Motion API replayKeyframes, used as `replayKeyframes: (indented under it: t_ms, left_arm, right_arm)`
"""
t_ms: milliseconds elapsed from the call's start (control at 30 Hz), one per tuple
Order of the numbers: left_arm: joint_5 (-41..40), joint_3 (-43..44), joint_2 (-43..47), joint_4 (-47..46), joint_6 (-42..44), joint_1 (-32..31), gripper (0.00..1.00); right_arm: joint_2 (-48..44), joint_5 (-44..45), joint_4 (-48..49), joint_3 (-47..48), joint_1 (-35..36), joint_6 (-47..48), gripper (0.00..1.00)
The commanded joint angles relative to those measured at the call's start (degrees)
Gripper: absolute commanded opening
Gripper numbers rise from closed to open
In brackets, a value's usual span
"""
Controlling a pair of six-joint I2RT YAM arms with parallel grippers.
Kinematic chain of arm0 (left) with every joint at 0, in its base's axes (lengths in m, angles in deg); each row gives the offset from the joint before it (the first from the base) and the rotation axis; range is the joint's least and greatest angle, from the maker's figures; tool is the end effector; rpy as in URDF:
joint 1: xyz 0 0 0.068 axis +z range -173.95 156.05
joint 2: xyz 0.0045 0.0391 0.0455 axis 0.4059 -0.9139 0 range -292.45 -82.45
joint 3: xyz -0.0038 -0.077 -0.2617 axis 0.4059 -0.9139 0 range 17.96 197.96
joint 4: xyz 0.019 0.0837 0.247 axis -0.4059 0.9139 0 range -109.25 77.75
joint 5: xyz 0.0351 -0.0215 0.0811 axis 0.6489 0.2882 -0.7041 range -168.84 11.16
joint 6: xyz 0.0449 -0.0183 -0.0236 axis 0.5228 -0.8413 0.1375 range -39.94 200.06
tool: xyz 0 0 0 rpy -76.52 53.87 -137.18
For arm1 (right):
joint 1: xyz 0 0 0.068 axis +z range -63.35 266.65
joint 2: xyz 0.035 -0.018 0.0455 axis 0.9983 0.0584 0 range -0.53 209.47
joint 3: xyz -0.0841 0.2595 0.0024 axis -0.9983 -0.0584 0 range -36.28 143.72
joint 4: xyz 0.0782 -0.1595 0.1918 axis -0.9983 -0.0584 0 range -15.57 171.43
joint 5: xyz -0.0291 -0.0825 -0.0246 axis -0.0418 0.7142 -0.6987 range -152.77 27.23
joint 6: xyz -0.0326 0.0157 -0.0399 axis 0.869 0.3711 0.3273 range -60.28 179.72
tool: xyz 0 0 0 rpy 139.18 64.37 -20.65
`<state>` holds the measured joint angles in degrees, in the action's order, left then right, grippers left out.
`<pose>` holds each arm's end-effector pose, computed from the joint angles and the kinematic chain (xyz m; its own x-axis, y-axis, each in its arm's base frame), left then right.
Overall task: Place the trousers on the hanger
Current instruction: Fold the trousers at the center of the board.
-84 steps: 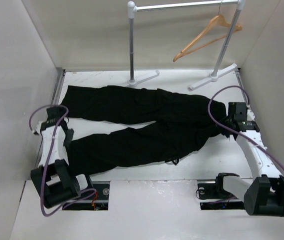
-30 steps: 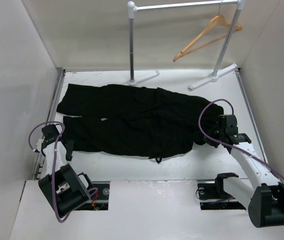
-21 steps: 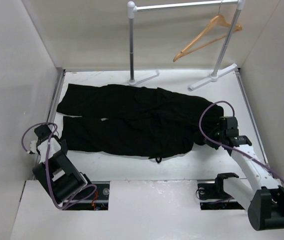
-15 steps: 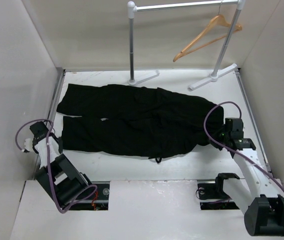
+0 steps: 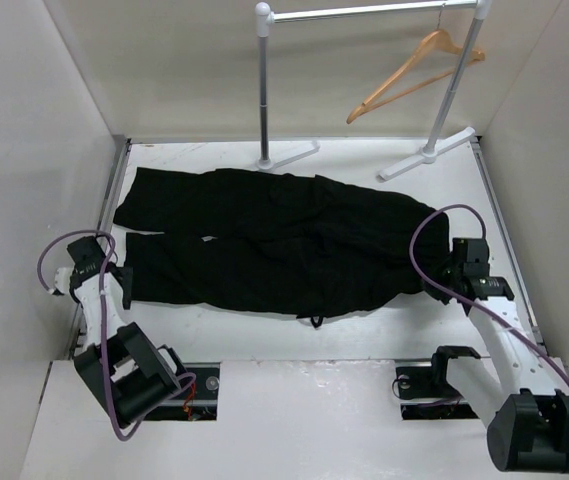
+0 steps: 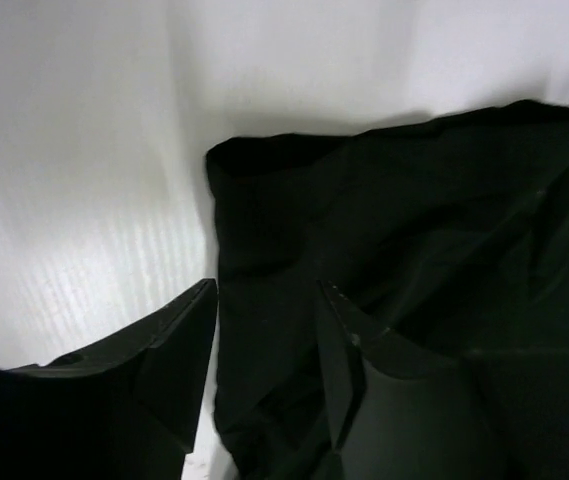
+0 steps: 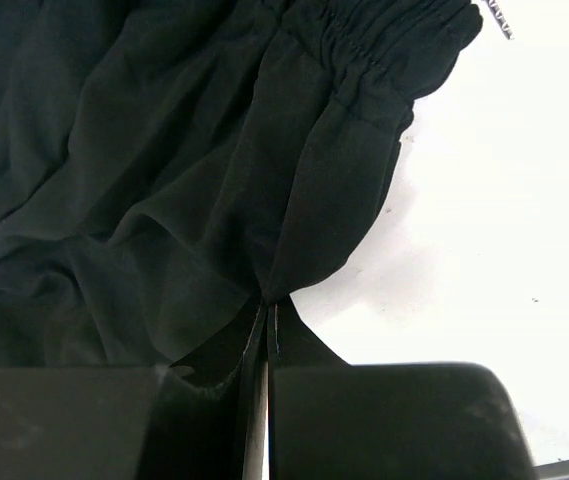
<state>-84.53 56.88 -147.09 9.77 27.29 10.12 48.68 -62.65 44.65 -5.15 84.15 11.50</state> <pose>0.1778 0.1245 0.2105 0.0724 -0.9075 -0.4138 -0.9045 0.1150 -0.4106 0.1620 -0.0072 0.2048 -0.5108 0.7688 -0.3847 0.6392 0.6389 0.4281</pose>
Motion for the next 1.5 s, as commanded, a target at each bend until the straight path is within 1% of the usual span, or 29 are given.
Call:
replayKeyframes:
  t_ms: [0, 100, 167, 233, 267, 333, 367, 400, 467, 500, 600, 633, 733, 800, 1000, 1167, 1267, 1467]
  left_arm:
    - [-0.37, -1.82, 0.92, 3.15, 0.74, -0.44, 0.44]
    - [-0.55, -2.88, -1.00, 0.44, 0.74, -0.44, 0.46]
    - [-0.20, -2.62, -4.33, -2.20, 0.57, -0.71, 0.46]
    - [-0.02, -2.00, -7.85, -4.40, 0.30, -0.80, 0.42]
    - [-0.02, -1.83, -9.43, -5.62, 0.22, -0.80, 0.39]
    - [-0.19, -1.65, -11.38, -7.39, 0.13, -0.80, 0.26]
    - [-0.28, -1.56, -12.25, -7.92, 0.04, -0.45, 0.17]
    - [-0.02, -1.48, -12.87, -8.27, -0.13, -0.01, 0.10]
    - [-0.02, -0.78, -12.62, -7.58, -0.14, 0.87, 0.02]
    - [0.15, -0.68, -10.79, -6.79, -0.14, 1.22, 0.00]
    - [-0.72, 1.15, -3.06, -2.84, -0.31, 1.31, 0.00]
    - [-1.07, 3.16, -0.51, 0.31, -0.40, 1.31, 0.00]
    - [-3.61, 8.52, 1.62, 4.20, -0.84, -0.61, 0.00]
    - [-4.58, 11.08, 1.80, 3.86, -1.63, -2.11, 0.00]
    - [-6.70, 21.62, -2.59, 5.52, -1.02, -4.05, 0.00]
    - [-7.05, 31.99, -9.61, 6.23, -0.66, -5.01, 0.00]
    - [-8.97, 39.46, -15.76, 6.23, -0.58, -8.08, 0.00]
    - [-11.97, 55.36, -30.78, 5.35, 0.13, -13.01, 0.00]
  right_arm:
    - [0.18, -0.73, 1.88, 2.61, 0.70, 0.59, 0.04]
    - [0.53, -1.09, 2.32, 2.53, 1.05, 0.68, 0.04]
    - [1.06, -1.17, 2.76, 2.53, 1.23, 0.68, 0.04]
    - [1.33, -1.26, 2.94, 2.61, 1.23, 0.68, 0.04]
    - [1.33, -1.26, 3.02, 2.61, 1.14, 0.68, 0.04]
    - [1.41, -1.26, 3.11, 2.61, 0.96, 0.68, 0.04]
    - [1.24, -1.26, 3.11, 2.53, 0.88, 0.68, 0.04]
    - [1.06, -1.26, 3.11, 2.44, 0.87, 0.68, 0.04]
    - [0.54, -1.09, 2.76, 2.18, 0.70, 0.68, 0.04]
    - [0.19, -1.00, 2.59, 2.00, 0.53, 0.68, 0.04]
    - [-1.83, -0.65, 0.48, 1.91, -0.53, 0.59, 0.03]
    - [-2.71, -0.47, -0.31, 1.91, -1.05, 0.59, 0.03]
    - [-3.86, 0.14, -1.46, 2.87, -2.11, 0.85, 0.03]
    - [-2.37, 0.49, -1.46, 4.80, -1.85, 1.20, 0.03]
    - [1.41, 1.28, -1.54, 11.22, -2.20, 1.73, 0.03]
    - [5.44, 2.25, 0.03, 17.10, -4.22, 1.56, 0.04]
    - [11.59, 3.04, 3.19, 22.28, -4.57, 1.03, 0.04]
    - [28.02, 3.84, 6.36, 36.08, -4.57, 1.38, 0.04]
